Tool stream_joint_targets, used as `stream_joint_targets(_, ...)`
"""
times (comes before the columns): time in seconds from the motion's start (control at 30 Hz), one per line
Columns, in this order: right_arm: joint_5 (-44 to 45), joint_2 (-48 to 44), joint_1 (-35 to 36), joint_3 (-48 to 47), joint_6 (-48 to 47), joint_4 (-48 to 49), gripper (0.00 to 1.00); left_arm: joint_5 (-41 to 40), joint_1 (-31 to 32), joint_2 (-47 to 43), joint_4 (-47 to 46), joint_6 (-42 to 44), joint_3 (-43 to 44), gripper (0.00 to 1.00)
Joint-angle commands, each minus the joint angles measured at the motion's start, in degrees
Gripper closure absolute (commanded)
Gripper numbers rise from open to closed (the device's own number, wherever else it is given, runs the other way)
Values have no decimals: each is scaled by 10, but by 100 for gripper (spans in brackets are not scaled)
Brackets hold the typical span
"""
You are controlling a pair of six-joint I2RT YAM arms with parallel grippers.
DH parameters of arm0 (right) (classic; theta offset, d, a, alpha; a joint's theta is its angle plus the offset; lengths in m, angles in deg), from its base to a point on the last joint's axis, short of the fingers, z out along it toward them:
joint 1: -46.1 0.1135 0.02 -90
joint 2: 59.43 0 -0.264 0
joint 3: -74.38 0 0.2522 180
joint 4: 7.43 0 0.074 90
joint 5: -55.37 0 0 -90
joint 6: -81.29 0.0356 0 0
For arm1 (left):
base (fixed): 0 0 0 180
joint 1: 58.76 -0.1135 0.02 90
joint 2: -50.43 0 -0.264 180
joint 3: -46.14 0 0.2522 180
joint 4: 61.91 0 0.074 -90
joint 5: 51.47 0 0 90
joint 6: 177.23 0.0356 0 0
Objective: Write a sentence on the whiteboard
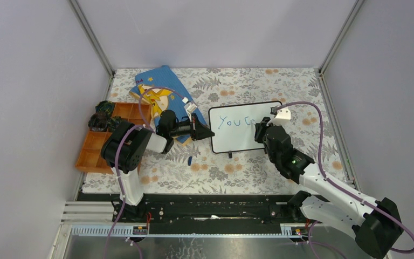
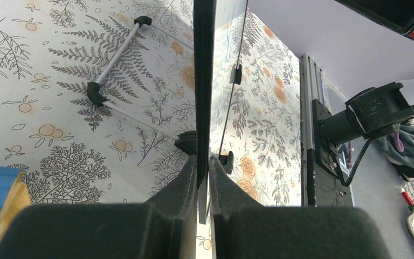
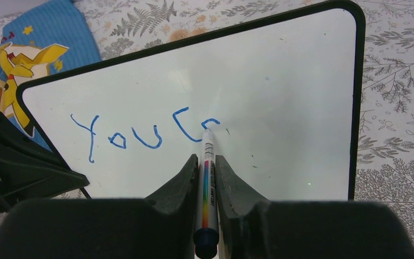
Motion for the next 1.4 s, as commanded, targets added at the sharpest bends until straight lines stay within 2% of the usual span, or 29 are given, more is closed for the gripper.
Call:
stream_joint_targets(0.0, -4, -14, -5, -7, 1, -18, 100, -9, 7, 0, 55, 29, -1, 100)
stream_joint_targets(0.6, 49, -18, -7, -26, -14, -30, 100, -9, 7, 2, 56, 30, -1, 100)
stream_joint_targets(1.37, 30, -1, -13, -33, -12, -12, 100, -9, 8, 2, 60, 32, 0, 100)
